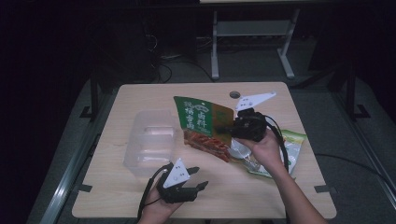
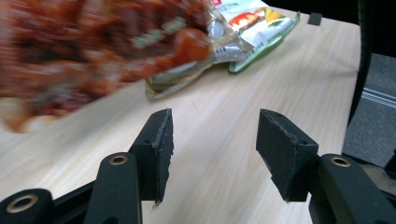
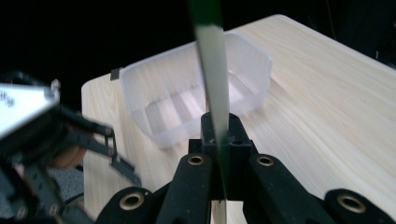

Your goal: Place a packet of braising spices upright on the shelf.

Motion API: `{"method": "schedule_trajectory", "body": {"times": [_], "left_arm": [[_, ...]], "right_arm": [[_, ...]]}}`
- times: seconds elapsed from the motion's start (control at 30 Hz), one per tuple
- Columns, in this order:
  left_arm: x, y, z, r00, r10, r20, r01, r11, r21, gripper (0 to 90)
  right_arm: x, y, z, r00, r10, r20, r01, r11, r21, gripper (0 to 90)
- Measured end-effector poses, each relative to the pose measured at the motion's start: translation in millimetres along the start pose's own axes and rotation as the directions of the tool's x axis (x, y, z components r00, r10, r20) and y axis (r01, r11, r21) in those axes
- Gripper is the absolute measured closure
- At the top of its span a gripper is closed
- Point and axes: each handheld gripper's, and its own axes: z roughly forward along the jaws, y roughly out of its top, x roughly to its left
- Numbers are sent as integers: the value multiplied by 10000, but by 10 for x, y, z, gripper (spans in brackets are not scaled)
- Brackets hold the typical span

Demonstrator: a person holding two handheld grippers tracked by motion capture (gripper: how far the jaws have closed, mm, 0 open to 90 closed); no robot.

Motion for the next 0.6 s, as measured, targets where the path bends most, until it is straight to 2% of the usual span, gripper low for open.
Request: {"method": "schedule_trajectory", "body": {"times": [0.13,0.23,0.3,0.4,0.6], "left_arm": [[9,-23,-4,9999,-92,116,93,10000,-35,440],[27,-43,-20,9995,-232,202,233,9997,-40,432],[28,-52,-18,9993,-269,245,271,9996,-107,432],[31,-56,-21,9995,-178,250,180,9998,-64,431],[43,-60,-25,9996,-84,262,89,9998,-166,432]], "right_arm": [[12,115,116,9999,-86,-92,87,10000,41,898],[14,297,318,9990,-360,-278,363,9993,75,898],[28,390,414,9983,-361,-449,364,9993,67,898],[38,466,504,9977,-412,-534,414,9991,20,898],[93,697,834,9941,-681,-842,689,9976,72,897]]}}
